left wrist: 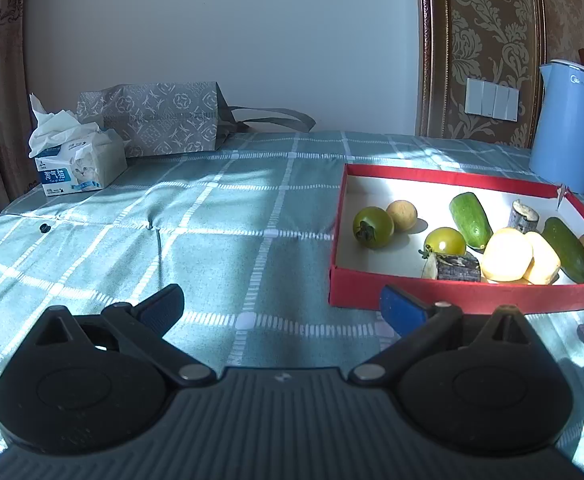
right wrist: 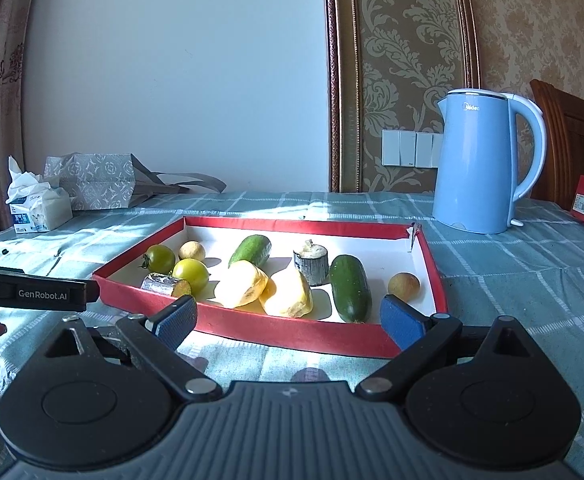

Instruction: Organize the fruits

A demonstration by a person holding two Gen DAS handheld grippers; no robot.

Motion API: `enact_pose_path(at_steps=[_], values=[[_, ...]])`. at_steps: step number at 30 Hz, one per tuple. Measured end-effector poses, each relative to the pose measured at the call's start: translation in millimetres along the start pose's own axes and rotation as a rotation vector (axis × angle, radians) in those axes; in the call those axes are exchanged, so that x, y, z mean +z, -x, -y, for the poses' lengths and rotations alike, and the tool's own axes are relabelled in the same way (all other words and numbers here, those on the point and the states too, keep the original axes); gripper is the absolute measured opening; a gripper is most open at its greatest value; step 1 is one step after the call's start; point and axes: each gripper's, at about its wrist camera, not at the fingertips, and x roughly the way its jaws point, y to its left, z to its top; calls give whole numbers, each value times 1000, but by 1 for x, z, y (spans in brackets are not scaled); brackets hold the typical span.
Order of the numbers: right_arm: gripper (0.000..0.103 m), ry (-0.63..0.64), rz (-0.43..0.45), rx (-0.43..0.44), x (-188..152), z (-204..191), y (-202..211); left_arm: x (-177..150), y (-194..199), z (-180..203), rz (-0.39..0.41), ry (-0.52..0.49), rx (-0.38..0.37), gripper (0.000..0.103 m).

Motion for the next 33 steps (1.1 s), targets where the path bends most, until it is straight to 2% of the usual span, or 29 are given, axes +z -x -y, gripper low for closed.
enact_pose_path(at_steps=[27,33], values=[[99,0,-12,-6,0,-1,-1,-1,-1,0,-12,9,-11,103],[99,2,-11,-5,0,-1,0,1,2,-8,8,45,-45,103]])
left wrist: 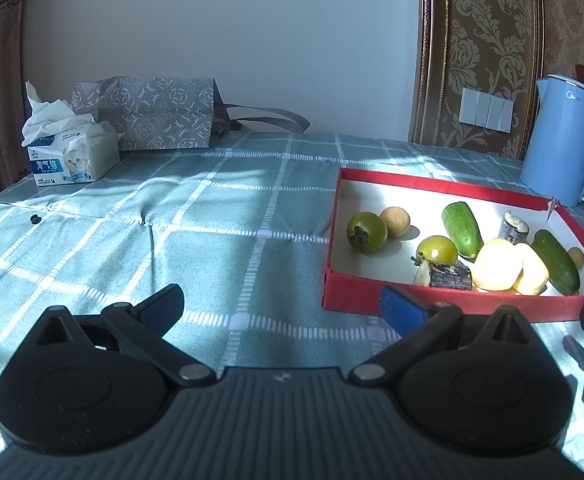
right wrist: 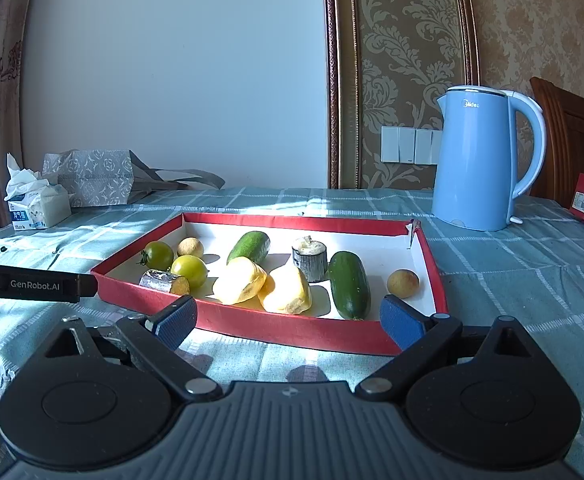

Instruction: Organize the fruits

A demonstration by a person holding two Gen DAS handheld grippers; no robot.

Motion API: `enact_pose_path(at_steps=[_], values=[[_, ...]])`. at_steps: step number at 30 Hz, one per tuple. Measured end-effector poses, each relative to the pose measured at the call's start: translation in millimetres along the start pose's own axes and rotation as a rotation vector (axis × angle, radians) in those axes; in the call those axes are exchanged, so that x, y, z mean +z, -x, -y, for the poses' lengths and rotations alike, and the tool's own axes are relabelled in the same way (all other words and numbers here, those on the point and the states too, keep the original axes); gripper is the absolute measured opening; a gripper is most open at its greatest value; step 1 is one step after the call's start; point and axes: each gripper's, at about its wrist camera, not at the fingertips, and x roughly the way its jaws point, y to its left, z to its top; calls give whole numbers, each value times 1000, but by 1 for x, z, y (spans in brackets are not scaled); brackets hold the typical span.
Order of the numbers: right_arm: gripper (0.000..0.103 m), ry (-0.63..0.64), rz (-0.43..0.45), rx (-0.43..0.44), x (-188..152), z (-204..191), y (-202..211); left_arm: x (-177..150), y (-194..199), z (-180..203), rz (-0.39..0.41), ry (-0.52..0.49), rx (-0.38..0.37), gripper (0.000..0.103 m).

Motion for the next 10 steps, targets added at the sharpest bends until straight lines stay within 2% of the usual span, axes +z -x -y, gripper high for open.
enact_pose_path(at_steps=[5,10], values=[[99,5,-6,-1,0,-1,-2,-2,-1,6,10,-42,47,103],[99,6,-5,-1,0,-1,-2,-4,6,7,60,-50,49,103]])
